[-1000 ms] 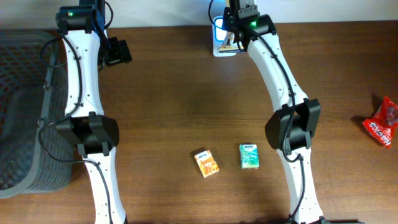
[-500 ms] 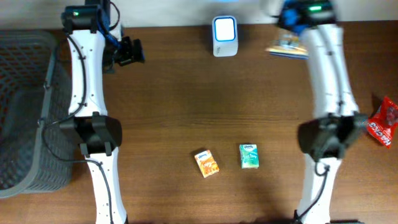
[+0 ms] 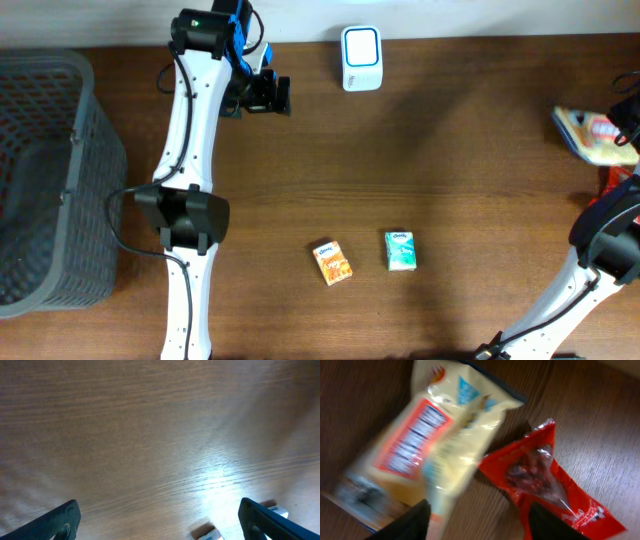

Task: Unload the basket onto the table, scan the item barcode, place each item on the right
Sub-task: 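Carry the yellow bag right and drop it at the table edge, then grasp the green-white tissue pack with the right gripper and lift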

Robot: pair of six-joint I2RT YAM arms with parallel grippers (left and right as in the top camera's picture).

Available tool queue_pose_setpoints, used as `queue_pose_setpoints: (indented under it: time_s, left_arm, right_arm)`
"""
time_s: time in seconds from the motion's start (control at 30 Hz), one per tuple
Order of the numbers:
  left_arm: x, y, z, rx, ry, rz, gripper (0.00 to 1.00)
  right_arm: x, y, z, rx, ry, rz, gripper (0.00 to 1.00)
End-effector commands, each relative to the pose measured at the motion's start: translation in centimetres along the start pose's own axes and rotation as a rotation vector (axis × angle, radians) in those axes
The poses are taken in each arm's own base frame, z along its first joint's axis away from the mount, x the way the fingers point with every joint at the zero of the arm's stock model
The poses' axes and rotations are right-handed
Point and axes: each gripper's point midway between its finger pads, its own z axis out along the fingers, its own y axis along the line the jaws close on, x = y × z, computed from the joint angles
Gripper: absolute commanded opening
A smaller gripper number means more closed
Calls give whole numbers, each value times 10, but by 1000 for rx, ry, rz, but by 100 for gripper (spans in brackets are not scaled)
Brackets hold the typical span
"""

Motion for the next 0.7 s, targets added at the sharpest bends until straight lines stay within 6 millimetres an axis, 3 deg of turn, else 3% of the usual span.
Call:
queue_pose_setpoints:
  time_s: [0.0, 0.07, 0.13, 0.2, 0.27, 0.33, 0.4, 0.43, 0.47, 0.5, 0.57, 0.67]
  left_arm:
    - [14, 7, 22, -19, 90, 1, 99]
    - [24, 9, 36, -24, 147, -7, 99]
    - [36, 10, 48, -29, 204, -12, 99]
    - [49, -8, 59, 39, 265, 33, 99]
    - [65, -31, 72, 94, 326, 98, 99]
    - [79, -52, 88, 91, 366, 147, 99]
    - [86, -64, 93, 85, 381, 176, 95]
    - [86, -60, 85, 61, 379, 135, 99]
    - [84, -50, 76, 37, 370, 124, 99]
    - [75, -29, 54, -6, 318, 80, 99]
    - [63, -3, 25, -21, 243, 26, 99]
    - [45, 32, 19, -21, 169, -46, 99]
  right_arm:
    - [-1, -1, -11, -2, -4, -105, 79]
    - [-4, -5, -35, -19, 3, -114, 82]
    - [2, 9, -71, -169, 50, -107, 86]
    - [47, 51, -125, -532, 253, -191, 89]
    - [112, 83, -173, -841, 422, -503, 90]
    - [183, 92, -198, -846, 536, -795, 90]
    - [213, 105, -214, -832, 552, -884, 90]
    - [229, 110, -225, -799, 548, -913, 90]
    - [236, 105, -231, -720, 506, -943, 90]
    - [247, 93, -240, -660, 474, -988, 93]
    - [275, 58, -250, -616, 506, -1062, 99]
    - [337, 14, -214, -487, 743, -1135, 98]
